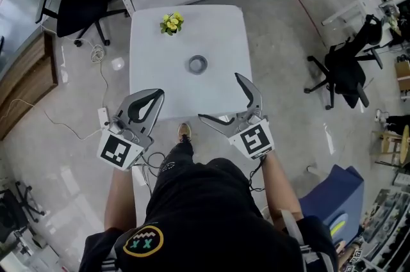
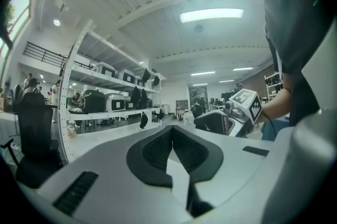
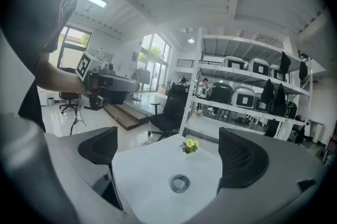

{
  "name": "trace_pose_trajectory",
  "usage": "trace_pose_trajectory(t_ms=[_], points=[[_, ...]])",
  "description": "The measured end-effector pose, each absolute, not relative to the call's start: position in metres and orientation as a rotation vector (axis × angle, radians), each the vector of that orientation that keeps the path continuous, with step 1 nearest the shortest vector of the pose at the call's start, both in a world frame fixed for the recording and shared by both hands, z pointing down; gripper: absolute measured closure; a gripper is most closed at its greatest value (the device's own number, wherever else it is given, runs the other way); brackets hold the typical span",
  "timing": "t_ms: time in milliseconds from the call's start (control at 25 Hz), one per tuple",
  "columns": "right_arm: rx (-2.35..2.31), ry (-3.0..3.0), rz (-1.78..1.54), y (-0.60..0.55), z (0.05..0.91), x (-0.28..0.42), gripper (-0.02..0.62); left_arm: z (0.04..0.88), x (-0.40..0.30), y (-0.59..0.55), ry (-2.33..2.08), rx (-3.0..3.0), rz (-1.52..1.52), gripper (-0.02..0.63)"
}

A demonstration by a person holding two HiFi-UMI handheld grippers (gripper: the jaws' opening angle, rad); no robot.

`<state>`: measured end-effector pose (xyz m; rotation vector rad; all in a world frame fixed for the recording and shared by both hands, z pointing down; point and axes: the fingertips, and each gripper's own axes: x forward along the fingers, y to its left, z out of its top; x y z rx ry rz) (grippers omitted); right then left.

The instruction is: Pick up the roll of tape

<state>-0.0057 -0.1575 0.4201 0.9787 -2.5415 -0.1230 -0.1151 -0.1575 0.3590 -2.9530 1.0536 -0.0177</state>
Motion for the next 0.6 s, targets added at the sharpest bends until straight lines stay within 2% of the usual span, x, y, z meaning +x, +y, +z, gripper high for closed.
trace_pose_trajectory(t_ms=[600], points=[[0.720,-2.384,-0.061,-0.247,0.528,-0.018,-0.003,0.374,-0.120,-0.205,1.131,-2.973,-0.052,0.588]])
